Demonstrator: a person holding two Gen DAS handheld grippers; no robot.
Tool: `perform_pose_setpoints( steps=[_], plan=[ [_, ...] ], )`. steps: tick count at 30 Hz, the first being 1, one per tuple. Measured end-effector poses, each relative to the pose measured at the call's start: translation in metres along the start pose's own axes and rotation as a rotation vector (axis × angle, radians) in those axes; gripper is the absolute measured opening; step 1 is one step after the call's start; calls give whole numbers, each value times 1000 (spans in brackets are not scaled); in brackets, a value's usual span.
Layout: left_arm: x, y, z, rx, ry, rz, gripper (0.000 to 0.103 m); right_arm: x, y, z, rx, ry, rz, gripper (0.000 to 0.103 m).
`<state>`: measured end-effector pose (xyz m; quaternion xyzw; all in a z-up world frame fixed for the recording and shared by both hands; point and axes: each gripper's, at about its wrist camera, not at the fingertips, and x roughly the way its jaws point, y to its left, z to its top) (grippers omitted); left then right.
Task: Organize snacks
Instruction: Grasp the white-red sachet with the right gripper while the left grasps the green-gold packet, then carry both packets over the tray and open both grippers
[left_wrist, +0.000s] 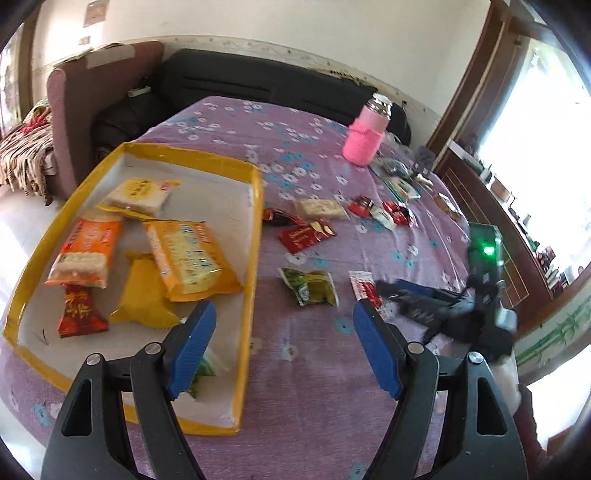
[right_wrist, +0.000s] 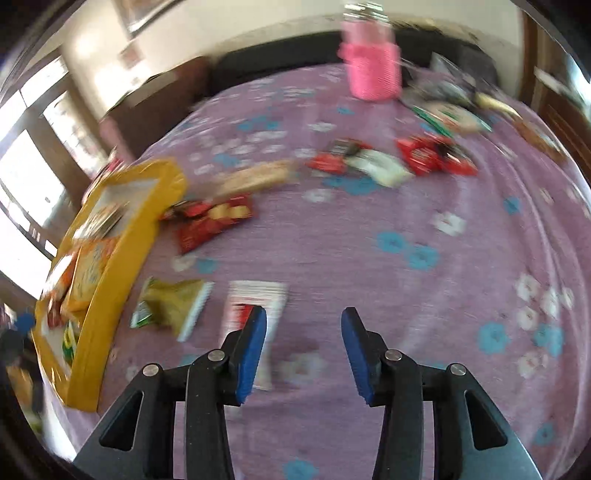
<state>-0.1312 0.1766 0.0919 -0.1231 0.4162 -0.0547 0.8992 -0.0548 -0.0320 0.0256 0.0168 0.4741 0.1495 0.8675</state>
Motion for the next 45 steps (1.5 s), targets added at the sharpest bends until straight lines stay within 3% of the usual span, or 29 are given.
perform_pose_setpoints(
  steps=[3,5,7,9,12,15,21,23,26,28,30,33,36,39,41,45],
  plan=[
    [7,-10,7,32,39,7,77,18,35,-2,-98,23,-14,46],
    [14,-18,10,59,54,21,77,23,51,-8,-177,2,-98,35],
    [28,-30,14,110,81,38,77,20,55,-11,-201,0,-109,27],
    [46,-40,19,147,119,50,77,15,44,-12,-181,2,-125,22],
    [77,-50,30,188,182,72,77,9,13,-11,-123,-19,-169,22],
    [111,-51,41,189,258,73,77,0,-22,-14,-43,-43,-160,23],
    [150,-55,28,215,376,126,76,-1,-36,-14,-12,-71,-130,24],
    [147,-61,20,197,427,35,78,-3,-36,-15,-12,-74,-130,24],
    [128,-76,11,247,403,-36,78,-2,-38,-15,5,-73,-112,24],
    [113,-83,8,280,355,-43,78,-1,-39,-13,12,-74,-105,24],
    [105,-89,7,344,278,18,78,-2,-38,-14,10,-77,-107,24],
    [108,-100,4,478,188,167,78,-2,-39,-14,5,-80,-112,25],
    [124,-109,-2,577,184,211,78,-2,-39,-14,7,-85,-110,26],
    [139,-112,-5,605,232,197,71,-2,-40,-14,9,-88,-108,26],
    [137,-113,-7,595,217,213,65,-1,-39,-15,9,-90,-110,26],
    [117,-110,-7,528,163,195,62,-2,-39,-15,15,-96,-116,25]
  ],
)
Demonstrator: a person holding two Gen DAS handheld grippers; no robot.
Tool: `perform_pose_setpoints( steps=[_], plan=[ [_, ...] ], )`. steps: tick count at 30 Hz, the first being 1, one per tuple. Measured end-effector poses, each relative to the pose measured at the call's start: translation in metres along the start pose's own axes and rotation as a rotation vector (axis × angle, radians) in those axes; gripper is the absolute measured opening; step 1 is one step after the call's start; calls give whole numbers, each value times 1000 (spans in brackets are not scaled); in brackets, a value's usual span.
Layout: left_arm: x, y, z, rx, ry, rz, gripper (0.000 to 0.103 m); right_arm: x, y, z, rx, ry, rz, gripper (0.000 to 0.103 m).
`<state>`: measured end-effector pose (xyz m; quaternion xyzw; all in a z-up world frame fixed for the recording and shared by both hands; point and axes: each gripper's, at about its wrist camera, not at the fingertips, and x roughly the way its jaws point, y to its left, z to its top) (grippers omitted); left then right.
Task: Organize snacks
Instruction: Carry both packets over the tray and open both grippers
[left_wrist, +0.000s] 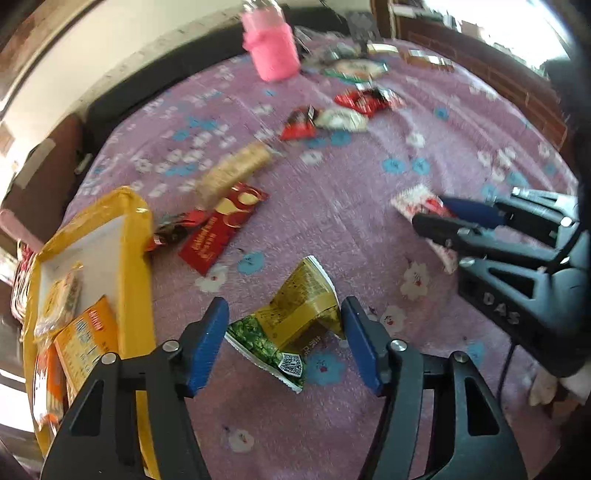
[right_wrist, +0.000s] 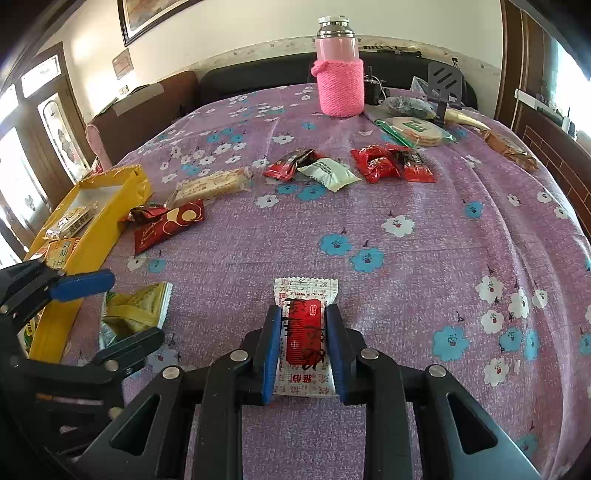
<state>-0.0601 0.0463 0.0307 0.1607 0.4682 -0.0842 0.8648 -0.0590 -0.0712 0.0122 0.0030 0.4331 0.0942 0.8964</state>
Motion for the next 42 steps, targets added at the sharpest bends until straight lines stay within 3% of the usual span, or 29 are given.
perform_pose_setpoints(
  steps=[6,10,20,26,32,42],
  plan=[
    [-39,26,-11,-160,-103,-39,62,-4,1,-2,19,-24,7,24],
    [-56,53,-25,-284,-125,-66,62,-17,5,-3,20,-107,29,24],
    [-95,110,-69,-403,-198,66,62,-28,1,-1,50,-179,23,24],
    [-111,160,-104,-509,-219,105,62,-52,15,1,36,-191,61,24],
    [-104,185,-122,-585,-216,88,62,-68,46,8,26,-187,165,24],
    [-81,213,-141,-621,-168,96,62,-59,144,21,-131,-110,280,23]
  ],
)
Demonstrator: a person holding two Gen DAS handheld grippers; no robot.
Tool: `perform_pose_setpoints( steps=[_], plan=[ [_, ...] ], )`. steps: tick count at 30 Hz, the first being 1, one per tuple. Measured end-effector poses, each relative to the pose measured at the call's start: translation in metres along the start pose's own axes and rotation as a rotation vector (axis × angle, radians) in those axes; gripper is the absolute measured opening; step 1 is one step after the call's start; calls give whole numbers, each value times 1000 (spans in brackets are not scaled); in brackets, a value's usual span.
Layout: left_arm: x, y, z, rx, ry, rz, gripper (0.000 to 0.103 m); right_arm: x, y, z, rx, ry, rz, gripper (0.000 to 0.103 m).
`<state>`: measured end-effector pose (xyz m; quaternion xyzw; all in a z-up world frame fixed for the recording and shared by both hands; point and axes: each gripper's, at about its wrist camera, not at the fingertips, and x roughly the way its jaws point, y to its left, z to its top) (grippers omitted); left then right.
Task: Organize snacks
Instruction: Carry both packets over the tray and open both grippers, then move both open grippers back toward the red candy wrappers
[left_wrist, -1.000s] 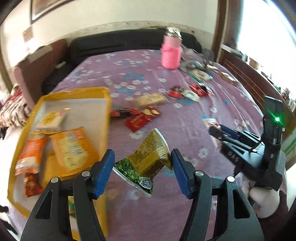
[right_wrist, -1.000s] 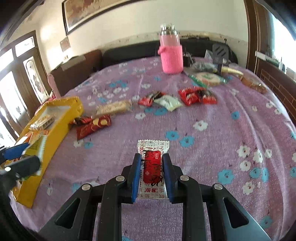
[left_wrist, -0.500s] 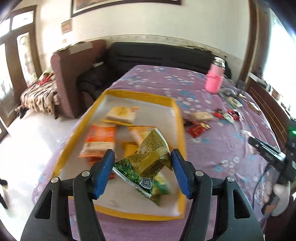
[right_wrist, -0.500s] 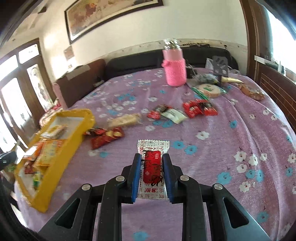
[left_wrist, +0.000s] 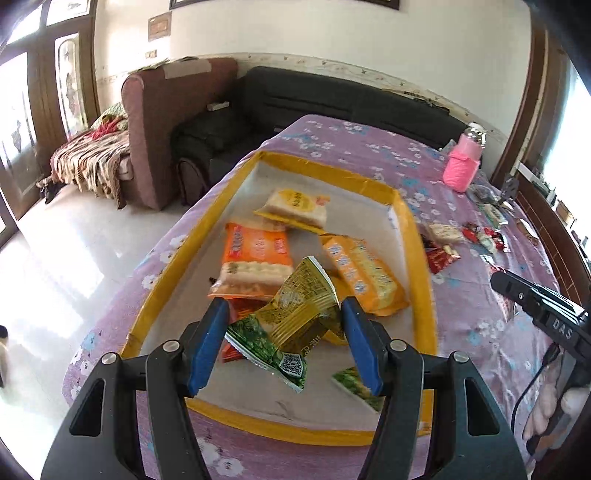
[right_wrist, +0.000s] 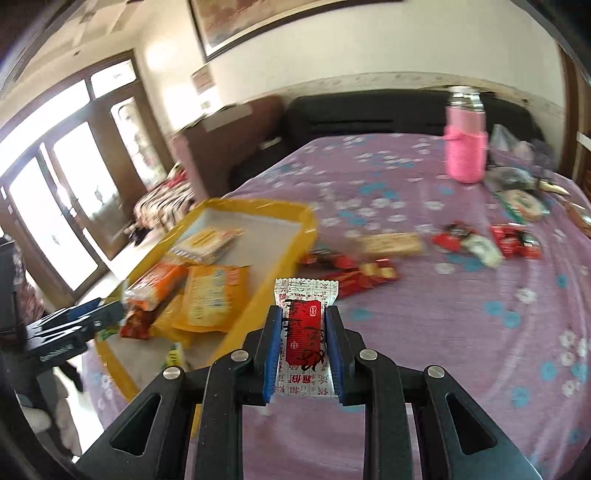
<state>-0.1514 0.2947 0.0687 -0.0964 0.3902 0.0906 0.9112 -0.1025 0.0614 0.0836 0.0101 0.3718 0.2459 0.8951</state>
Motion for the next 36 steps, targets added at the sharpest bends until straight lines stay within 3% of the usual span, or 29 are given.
perform_pose_setpoints(
  steps=[8,13,21,28,30,32,36],
  plan=[
    [19,22,0,-36,32,21,63,47,84,-3,-153,106,101,23],
    [20,28,2,-72,32,1,63,74,122,-13,-241,174,91,23],
    [-7,29,8,-113,-23,-9,63,78,136,-20,-303,189,71,27],
    [-41,28,13,-130,-106,81,77,84,151,-32,-378,244,89,36],
    [-53,25,11,-121,-134,116,84,74,146,-30,-342,218,104,36],
    [-59,21,11,-112,-143,121,85,55,137,-25,-285,174,151,38],
    [-60,-4,11,-61,-126,86,85,13,104,-19,-204,65,146,54]
  ],
)
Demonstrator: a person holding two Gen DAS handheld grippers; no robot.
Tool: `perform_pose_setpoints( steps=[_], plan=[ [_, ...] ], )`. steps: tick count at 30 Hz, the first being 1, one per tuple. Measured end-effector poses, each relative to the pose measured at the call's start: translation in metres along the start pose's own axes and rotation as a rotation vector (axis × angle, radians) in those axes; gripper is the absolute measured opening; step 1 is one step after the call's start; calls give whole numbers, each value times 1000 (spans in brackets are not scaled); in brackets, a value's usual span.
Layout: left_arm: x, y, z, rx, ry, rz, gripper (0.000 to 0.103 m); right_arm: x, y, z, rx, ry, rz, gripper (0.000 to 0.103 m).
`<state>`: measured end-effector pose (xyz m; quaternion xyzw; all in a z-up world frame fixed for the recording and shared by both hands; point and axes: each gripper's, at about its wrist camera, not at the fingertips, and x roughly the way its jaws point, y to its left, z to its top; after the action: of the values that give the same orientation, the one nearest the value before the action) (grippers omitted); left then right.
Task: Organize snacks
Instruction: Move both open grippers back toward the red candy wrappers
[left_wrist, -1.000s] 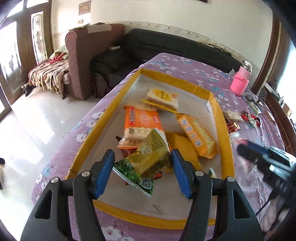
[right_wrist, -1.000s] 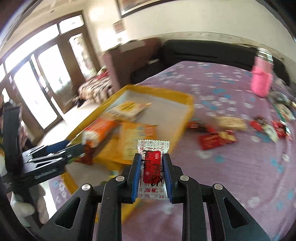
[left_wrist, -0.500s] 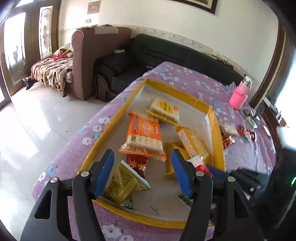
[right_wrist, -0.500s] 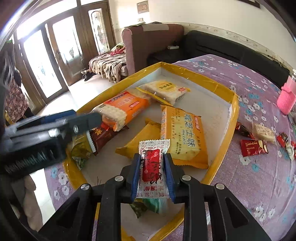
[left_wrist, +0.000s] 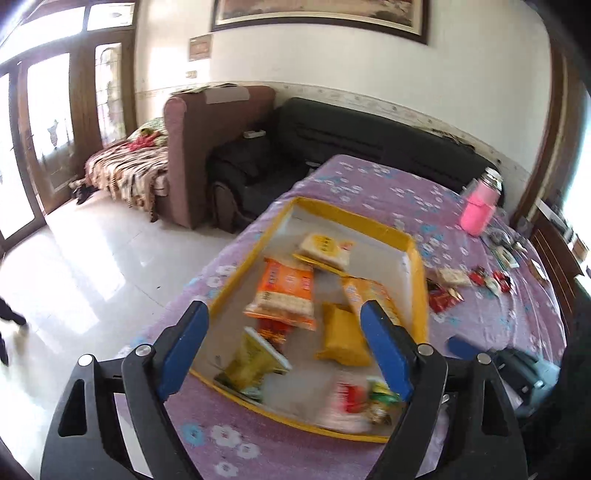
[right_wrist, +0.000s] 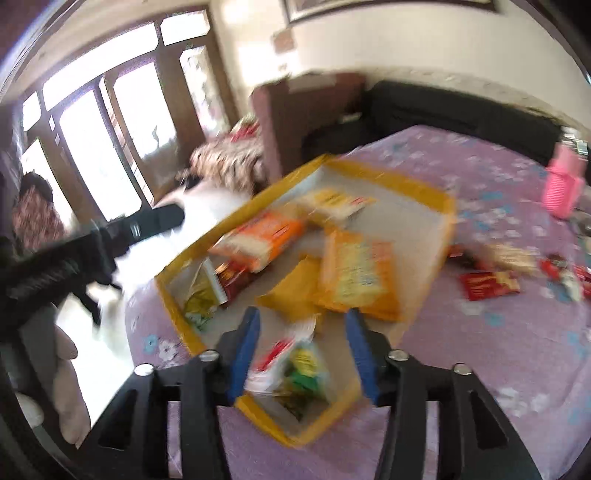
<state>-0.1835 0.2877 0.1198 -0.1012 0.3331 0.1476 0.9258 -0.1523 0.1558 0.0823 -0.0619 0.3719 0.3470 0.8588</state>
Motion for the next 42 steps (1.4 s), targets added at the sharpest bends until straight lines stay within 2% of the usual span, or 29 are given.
perform_pose_setpoints(
  steps=[5,10,14,17,22,26,31,33,34,38,39,42],
  plan=[
    [-6,-42,-4,109,11,-51,85,-35,-53,-16,94,-46,-81,54],
    [-7,-67,-14,166,43,-99,85,-68,-112,-40,200,-71,-165,55],
    [3,-84,-19,191,86,-118,85,-88,-161,-63,295,-63,-232,55],
    [3,-94,-21,217,91,-127,85,-95,-191,-76,346,-55,-271,55],
    [7,-89,-21,195,91,-119,85,-91,-217,-86,393,-29,-298,56],
    [14,-69,-16,107,109,-123,85,-69,-207,-67,377,0,-246,57],
    [12,-45,-14,48,87,-151,85,-23,-178,-14,355,51,-80,53],
    [14,-38,-14,41,88,-159,85,-5,-171,5,357,64,-54,51],
    [16,-35,-14,37,89,-165,85,7,-169,17,350,70,-61,45],
    [25,-22,-13,14,97,-170,85,58,-168,57,323,101,-137,35],
    [28,-18,-13,8,103,-175,85,68,-170,63,318,110,-154,30],
    [36,-11,-11,2,115,-171,85,105,-178,76,317,163,-208,28]
  ],
)
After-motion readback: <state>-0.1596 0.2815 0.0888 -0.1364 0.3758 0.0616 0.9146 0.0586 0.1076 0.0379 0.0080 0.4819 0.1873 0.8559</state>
